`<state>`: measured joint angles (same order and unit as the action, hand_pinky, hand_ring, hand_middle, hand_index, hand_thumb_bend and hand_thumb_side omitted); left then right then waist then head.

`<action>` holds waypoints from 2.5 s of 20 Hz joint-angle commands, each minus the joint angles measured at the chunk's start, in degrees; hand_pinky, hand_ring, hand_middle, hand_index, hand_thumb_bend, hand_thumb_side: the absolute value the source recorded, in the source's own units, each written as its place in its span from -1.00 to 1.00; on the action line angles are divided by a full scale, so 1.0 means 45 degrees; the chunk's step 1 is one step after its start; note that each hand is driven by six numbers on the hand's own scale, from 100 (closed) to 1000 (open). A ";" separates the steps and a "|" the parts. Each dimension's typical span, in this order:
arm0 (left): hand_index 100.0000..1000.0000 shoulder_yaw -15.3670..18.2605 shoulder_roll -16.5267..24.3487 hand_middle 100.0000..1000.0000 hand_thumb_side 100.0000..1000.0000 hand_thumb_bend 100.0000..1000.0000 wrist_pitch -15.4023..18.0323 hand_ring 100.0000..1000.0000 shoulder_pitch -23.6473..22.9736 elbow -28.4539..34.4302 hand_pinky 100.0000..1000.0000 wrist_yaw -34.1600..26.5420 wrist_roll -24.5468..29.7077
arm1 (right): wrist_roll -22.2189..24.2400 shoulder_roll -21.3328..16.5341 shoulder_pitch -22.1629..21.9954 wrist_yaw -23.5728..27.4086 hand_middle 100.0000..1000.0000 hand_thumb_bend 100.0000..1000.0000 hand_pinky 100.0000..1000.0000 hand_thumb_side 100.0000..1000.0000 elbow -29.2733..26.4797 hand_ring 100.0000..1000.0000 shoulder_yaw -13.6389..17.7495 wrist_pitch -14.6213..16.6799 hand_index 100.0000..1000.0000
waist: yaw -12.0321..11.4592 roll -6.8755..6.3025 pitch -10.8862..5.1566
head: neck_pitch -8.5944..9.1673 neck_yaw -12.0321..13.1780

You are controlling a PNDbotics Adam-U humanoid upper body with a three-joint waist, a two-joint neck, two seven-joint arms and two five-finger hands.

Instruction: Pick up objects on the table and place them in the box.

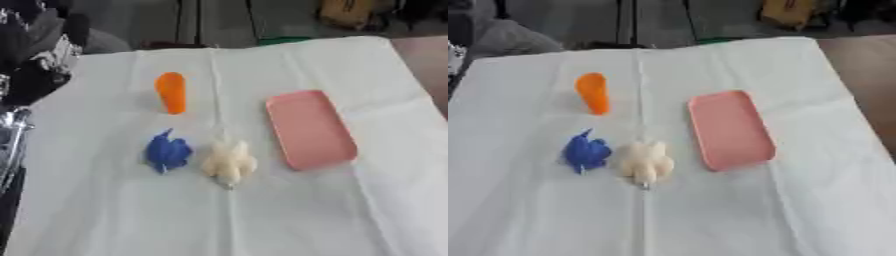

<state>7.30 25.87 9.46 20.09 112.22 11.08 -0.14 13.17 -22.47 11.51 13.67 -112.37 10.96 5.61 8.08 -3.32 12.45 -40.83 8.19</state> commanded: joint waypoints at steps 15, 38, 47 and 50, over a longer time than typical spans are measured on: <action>0.84 -0.2419 0.1160 0.62 0.26 0.29 0.0082 0.64 0.4775 -0.8220 0.43 0.6855 0.3319 | 0.0288 -0.0375 0.0045 0.0201 0.63 -1.00 0.02 0.36 -0.0213 -0.13 -0.0208 0.0013 0.43 | 0.0508 0.0058 -0.0452 | -0.0227 0.0034; 0.74 -0.2861 -0.0374 0.52 0.15 0.42 0.0008 0.40 0.5726 -1.2218 0.16 1.0715 0.1328 | 0.0389 -0.0279 0.0029 0.0222 0.63 -1.00 0.02 0.36 -0.0228 -0.13 -0.0254 0.0050 0.43 | 0.0724 0.0174 -0.0397 | -0.0153 0.0099; 0.66 -0.2774 -0.0408 0.36 -0.80 -0.07 -0.0464 0.06 0.5630 -1.2343 -0.40 1.1293 0.1515 | 0.0390 -0.0255 0.0002 0.0217 0.63 -1.00 0.02 0.36 -0.0223 -0.13 -0.0250 0.0054 0.43 | 0.0704 0.0206 -0.0401 | -0.0161 0.0104; 0.61 -0.2753 -0.0439 0.29 -0.83 -0.25 -0.0608 0.00 0.5601 -1.2415 -0.50 1.1146 0.1556 | 0.0383 -0.0252 -0.0003 0.0220 0.63 -1.00 0.02 0.36 -0.0222 -0.13 -0.0245 0.0056 0.43 | 0.0700 0.0217 -0.0405 | -0.0159 0.0101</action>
<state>-5.72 23.08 7.13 44.58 55.92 61.45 6.85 14.83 -22.47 11.10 14.20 -112.38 9.51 5.73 11.29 -2.70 11.45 -41.39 8.51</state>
